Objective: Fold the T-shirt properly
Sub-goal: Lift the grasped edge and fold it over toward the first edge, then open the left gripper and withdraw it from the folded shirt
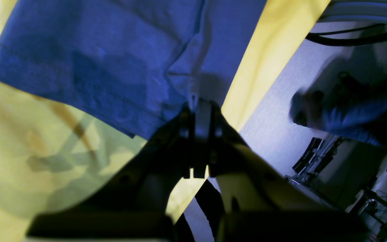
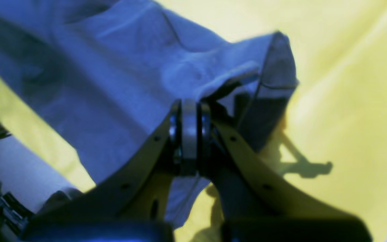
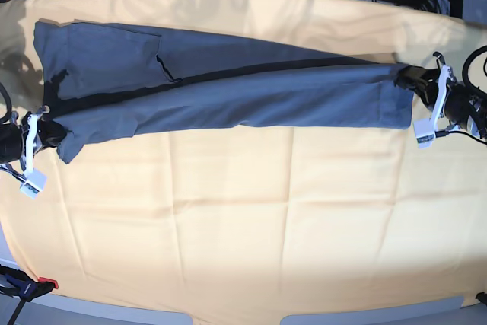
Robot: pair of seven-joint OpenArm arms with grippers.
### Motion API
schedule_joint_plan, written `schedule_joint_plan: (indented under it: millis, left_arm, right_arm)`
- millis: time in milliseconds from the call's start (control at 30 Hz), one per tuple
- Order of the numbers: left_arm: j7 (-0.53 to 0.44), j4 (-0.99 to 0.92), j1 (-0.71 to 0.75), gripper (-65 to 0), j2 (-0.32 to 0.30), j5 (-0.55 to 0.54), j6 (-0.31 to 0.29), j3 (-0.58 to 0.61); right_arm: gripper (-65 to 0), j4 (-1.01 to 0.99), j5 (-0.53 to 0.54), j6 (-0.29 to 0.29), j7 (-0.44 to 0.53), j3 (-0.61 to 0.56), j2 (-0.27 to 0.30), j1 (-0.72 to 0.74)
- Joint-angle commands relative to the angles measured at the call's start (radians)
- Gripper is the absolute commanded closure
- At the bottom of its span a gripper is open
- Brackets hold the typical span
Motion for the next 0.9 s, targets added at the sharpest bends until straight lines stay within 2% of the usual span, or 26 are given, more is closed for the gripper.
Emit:
schedule_joint_plan:
  millis: [0,100,133,167,233,267,300,433,500,567,600,667,767,800,867]
  left_arm:
    - [0.016,0.004,-0.017,-2.7,-0.025,-0.006,-0.006,-0.015]
    - [0.016,0.004,-0.017,-26.3,-0.025,-0.006,-0.006,-0.015]
    - [0.016,0.005,-0.016,-33.7,-0.025,-0.006,-0.006,-0.015]
    - [0.016,0.004,-0.016,-38.5,-0.026,-0.006,-0.006,-0.015]
    - [0.016,0.004,-0.017,-40.6,-0.026,-0.006,0.011,-0.015]
    - [0.016,0.004,-0.017,-40.6,-0.026,-0.006,0.013,-0.015]
    - [0.016,0.004,-0.017,-40.6,-0.025,-0.006,0.013,-0.015]
    - [0.016,0.004,-0.017,-40.6,-0.025,-0.006,0.012,-0.015]
    - [0.016,0.004,-0.017,-40.5,-0.025,-0.006,0.012,-0.015]
    - [0.005,0.003,-0.017,-40.5,-0.025,0.061,0.012,-0.015]
    - [-0.030,0.003,-0.017,-40.5,-0.025,0.103,0.013,-0.016]
    - [-0.105,0.003,-0.017,-40.5,-0.022,0.185,0.026,-0.026]
    - [-0.172,0.002,-0.017,-40.6,-0.008,0.284,0.085,-0.086]
    - [-0.177,0.002,-0.017,-40.5,-0.005,0.300,0.103,-0.116]
    - [-0.177,0.002,-0.017,-40.6,-0.003,0.309,0.114,-0.187]
  right_arm:
    - [0.0,0.011,0.007,0.001,0.024,0.012,0.028,0.025]
    - [0.0,0.011,0.006,0.001,0.065,0.012,0.029,0.025]
    - [-5.3,0.011,0.006,0.001,0.064,0.012,0.029,0.025]
    - [-14.3,0.011,0.005,0.001,0.063,0.012,0.029,0.025]
    - [-33.2,0.011,0.003,0.001,0.043,0.012,0.029,0.028]
    - [-39.3,0.011,0.004,0.001,0.044,0.013,0.029,0.029]
    - [-42.0,0.011,0.011,0.001,0.046,0.013,0.029,0.035]
    - [-42.0,0.011,0.177,0.001,0.080,0.013,0.034,0.049]
    - [-42.0,0.011,0.180,0.001,0.082,0.013,0.026,0.047]
    - [-41.8,0.011,0.158,0.001,0.079,0.013,0.008,0.040]
    - [-39.9,0.011,0.157,0.001,0.079,0.013,-0.001,0.033]
    - [-30.6,0.011,0.163,0.001,0.078,0.013,-0.025,0.024]
    - [-15.5,0.011,0.160,0.001,0.051,0.013,-0.062,0.001]
    - [-11.7,0.011,0.156,0.001,0.051,0.013,-0.072,-0.015]
    - [-8.5,0.011,0.125,0.001,0.053,0.013,-0.089,-0.058]
